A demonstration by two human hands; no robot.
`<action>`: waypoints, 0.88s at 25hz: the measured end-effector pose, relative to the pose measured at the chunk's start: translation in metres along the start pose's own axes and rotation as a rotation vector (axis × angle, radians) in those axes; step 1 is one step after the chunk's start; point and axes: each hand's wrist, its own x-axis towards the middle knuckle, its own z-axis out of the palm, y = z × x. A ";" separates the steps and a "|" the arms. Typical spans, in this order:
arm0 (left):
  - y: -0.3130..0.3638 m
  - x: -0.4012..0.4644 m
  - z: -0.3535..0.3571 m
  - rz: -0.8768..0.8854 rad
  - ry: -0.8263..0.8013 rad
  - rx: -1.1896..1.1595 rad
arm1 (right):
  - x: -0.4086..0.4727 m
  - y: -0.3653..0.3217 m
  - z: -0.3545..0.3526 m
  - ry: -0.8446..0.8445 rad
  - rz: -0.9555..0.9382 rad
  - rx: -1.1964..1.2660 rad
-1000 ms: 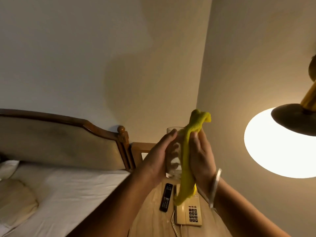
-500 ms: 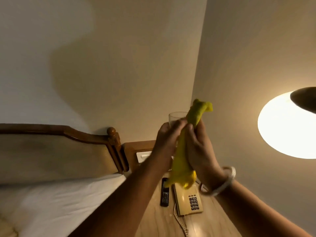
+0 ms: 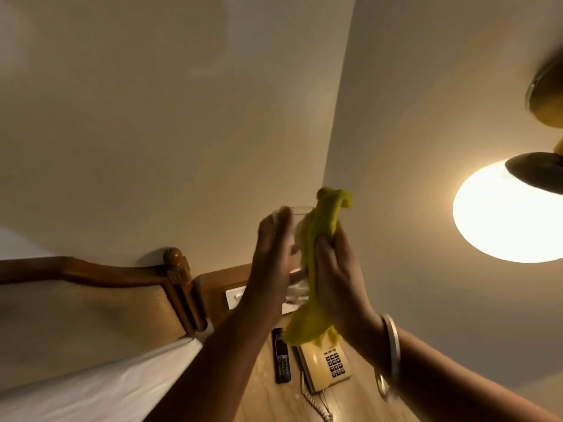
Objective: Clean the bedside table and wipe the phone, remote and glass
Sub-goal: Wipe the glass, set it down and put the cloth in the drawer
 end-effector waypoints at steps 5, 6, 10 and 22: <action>-0.013 0.014 -0.022 -0.205 0.020 -0.161 | 0.010 0.006 0.013 0.069 0.058 -0.149; -0.013 0.018 -0.032 -0.226 0.018 -0.213 | -0.010 0.010 0.021 0.014 0.010 -0.181; -0.024 0.018 -0.049 -0.155 0.018 -0.239 | 0.003 0.021 0.021 -0.056 0.026 -0.285; -0.054 0.031 -0.062 -0.283 -0.158 -0.333 | 0.037 0.033 0.010 -0.036 0.171 -0.032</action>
